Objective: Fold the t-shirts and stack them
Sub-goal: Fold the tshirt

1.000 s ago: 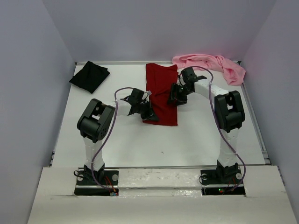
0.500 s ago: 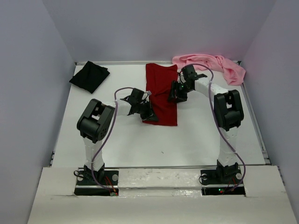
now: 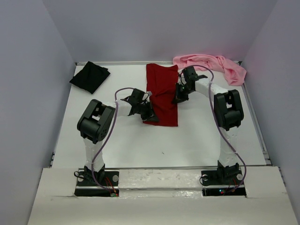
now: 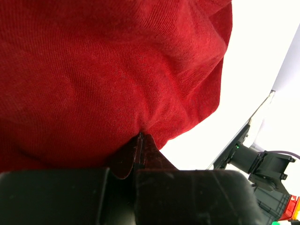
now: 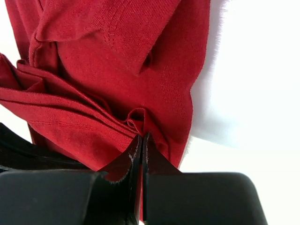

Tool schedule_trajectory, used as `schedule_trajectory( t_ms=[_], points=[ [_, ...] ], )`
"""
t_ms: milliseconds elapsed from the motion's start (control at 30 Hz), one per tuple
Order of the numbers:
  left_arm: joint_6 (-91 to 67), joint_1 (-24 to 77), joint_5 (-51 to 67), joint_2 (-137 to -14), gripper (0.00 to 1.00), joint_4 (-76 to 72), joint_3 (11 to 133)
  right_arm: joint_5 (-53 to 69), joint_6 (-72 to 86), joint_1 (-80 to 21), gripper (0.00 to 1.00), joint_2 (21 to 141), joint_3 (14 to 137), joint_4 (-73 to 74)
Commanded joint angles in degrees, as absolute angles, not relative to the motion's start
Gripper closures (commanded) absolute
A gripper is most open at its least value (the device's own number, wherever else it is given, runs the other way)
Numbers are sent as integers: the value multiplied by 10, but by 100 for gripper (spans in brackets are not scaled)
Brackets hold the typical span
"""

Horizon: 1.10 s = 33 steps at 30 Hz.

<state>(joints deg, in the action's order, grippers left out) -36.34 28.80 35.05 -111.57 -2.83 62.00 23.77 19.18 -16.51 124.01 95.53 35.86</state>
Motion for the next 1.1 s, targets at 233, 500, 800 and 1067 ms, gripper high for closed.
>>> schedule_trajectory(
  t_ms=[233, 500, 800, 1067],
  points=[
    [-327, 288, 293, -1137, 100, 69, 613, 227, 184, -150, 100, 1240, 983, 362],
    [-325, 288, 292, -1136, 100, 70, 613, 225, 183, -150, 100, 1250, 1001, 359],
    [-324, 288, 293, -1136, 100, 71, 610, 229, 182, -150, 100, 1267, 1025, 338],
    [-323, 288, 294, -1136, 100, 73, 611, 188, 176, -150, 100, 1282, 1021, 335]
  ],
)
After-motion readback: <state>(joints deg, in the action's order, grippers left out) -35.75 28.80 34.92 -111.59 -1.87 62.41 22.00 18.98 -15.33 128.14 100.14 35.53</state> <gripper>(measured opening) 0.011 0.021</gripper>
